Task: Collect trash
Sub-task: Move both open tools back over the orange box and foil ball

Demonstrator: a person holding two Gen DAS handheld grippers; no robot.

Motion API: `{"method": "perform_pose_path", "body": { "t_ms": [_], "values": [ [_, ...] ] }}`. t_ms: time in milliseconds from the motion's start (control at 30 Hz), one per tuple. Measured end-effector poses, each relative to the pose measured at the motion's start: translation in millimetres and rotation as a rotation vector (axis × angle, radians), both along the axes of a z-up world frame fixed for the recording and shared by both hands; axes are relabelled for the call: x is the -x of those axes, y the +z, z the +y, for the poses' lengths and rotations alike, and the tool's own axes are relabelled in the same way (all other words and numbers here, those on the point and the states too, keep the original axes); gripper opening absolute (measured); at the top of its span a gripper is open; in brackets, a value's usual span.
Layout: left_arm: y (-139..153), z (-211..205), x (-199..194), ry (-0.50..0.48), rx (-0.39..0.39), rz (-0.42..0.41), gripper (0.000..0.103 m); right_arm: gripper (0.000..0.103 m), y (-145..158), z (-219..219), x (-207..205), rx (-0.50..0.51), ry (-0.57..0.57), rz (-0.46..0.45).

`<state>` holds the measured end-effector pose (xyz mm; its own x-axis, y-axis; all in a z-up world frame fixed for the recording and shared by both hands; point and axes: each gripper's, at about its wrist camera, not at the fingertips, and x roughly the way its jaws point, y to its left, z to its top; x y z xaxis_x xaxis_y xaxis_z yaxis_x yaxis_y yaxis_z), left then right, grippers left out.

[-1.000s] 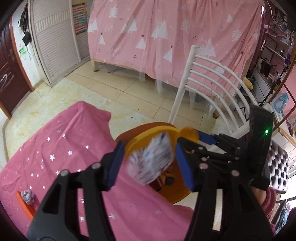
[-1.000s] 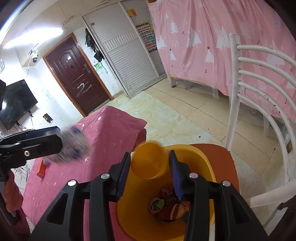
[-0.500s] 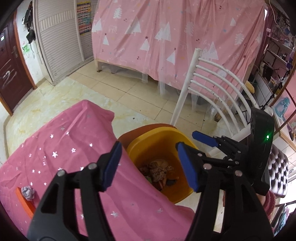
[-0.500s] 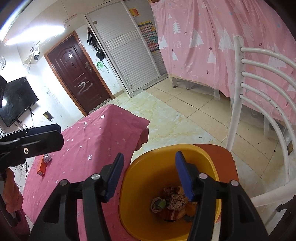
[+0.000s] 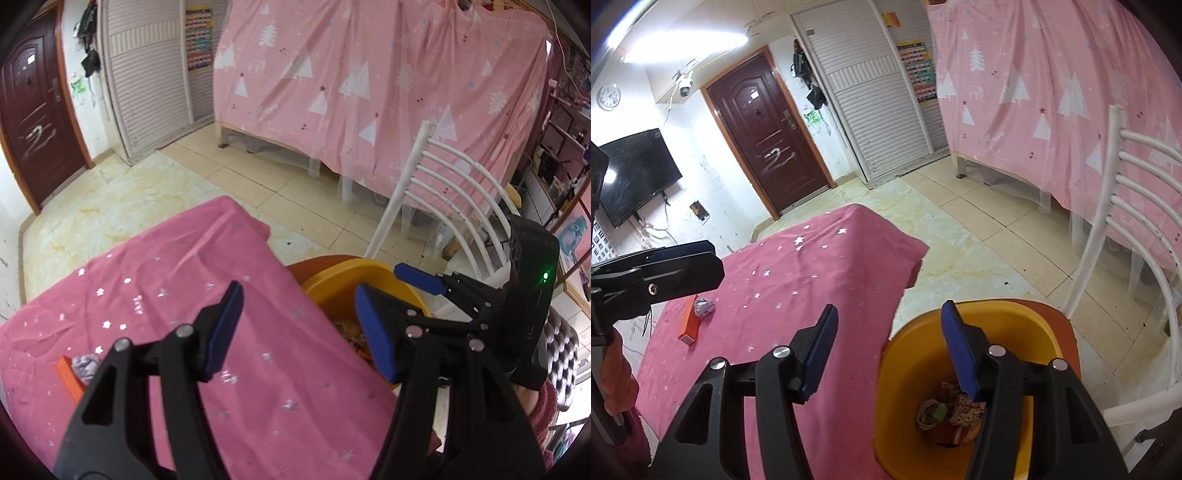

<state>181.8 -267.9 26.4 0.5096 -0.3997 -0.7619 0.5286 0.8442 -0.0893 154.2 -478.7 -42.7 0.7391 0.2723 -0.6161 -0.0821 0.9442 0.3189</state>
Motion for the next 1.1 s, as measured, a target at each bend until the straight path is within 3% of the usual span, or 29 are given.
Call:
{"method": "perform_pose_path", "body": {
  "t_ms": [233,333,533,800,1100],
  "values": [
    [2,51,-1,0.088,-0.014,-0.029,0.061,0.052,9,35,-12,0.025,0.062,-0.002],
    [-3,75,-4,0.135,-0.025,-0.02,0.068,0.052,12,55,-20,0.035,0.1,-0.004],
    [-11,116,-9,0.217,-0.031,-0.003,0.069,0.052,13,88,-29,0.046,0.164,0.001],
    [-16,152,-7,0.28,-0.029,0.003,0.069,0.052,17,125,-41,0.061,0.231,0.003],
    [-34,183,-8,0.368,-0.095,0.045,0.069,0.053,18,170,-52,0.087,0.307,0.009]
  ]
}}
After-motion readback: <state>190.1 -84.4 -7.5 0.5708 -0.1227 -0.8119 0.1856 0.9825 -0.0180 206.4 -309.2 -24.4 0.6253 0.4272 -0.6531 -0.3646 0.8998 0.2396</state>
